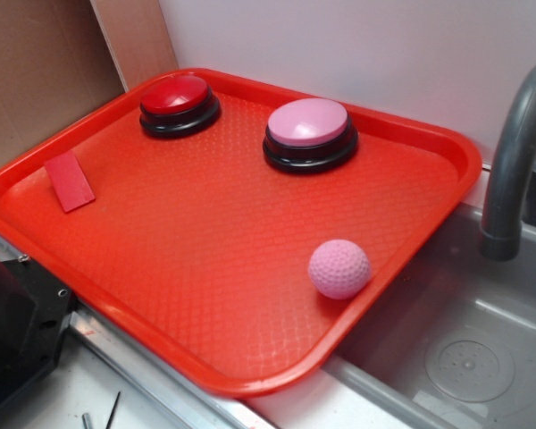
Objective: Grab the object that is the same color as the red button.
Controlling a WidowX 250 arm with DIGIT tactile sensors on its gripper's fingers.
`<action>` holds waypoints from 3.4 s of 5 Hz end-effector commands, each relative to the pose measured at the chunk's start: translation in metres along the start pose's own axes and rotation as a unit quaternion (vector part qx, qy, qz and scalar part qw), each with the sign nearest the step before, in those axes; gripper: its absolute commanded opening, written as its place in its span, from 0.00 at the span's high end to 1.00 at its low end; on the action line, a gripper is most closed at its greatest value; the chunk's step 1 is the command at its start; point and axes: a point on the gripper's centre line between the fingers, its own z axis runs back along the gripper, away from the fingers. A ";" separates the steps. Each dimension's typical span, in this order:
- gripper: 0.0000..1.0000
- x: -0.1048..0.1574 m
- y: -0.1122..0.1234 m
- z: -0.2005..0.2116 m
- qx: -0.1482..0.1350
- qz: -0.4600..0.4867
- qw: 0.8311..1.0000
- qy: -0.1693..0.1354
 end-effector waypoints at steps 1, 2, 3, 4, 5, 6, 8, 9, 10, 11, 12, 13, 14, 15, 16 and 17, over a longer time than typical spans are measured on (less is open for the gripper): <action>0.00 0.000 0.000 0.000 0.000 0.000 1.000 0.000; 0.00 -0.001 0.052 -0.048 0.040 0.119 0.988 0.087; 0.00 0.005 0.101 -0.072 0.019 0.206 0.976 0.073; 0.00 0.009 0.142 -0.081 0.066 0.325 0.943 0.034; 0.00 -0.003 0.156 -0.094 0.122 0.437 0.891 -0.015; 0.00 -0.005 0.172 -0.128 0.159 0.540 0.826 -0.018; 0.00 0.015 0.169 -0.181 0.083 0.539 0.835 -0.077; 0.00 0.026 0.154 -0.199 0.072 0.504 0.857 -0.078; 0.00 0.022 0.143 -0.209 0.100 0.483 0.869 -0.048; 0.00 0.006 0.141 -0.214 0.103 0.488 0.866 -0.029; 0.00 0.005 0.139 -0.213 0.116 0.477 0.871 -0.022; 1.00 0.005 0.141 -0.220 0.107 0.468 0.877 -0.013; 1.00 0.004 0.147 -0.224 0.091 0.452 0.887 -0.013; 1.00 0.009 0.146 -0.224 0.087 0.424 0.902 -0.013; 1.00 0.027 0.129 -0.176 0.100 0.322 0.940 -0.042; 1.00 0.030 0.104 -0.128 0.066 0.285 0.953 -0.073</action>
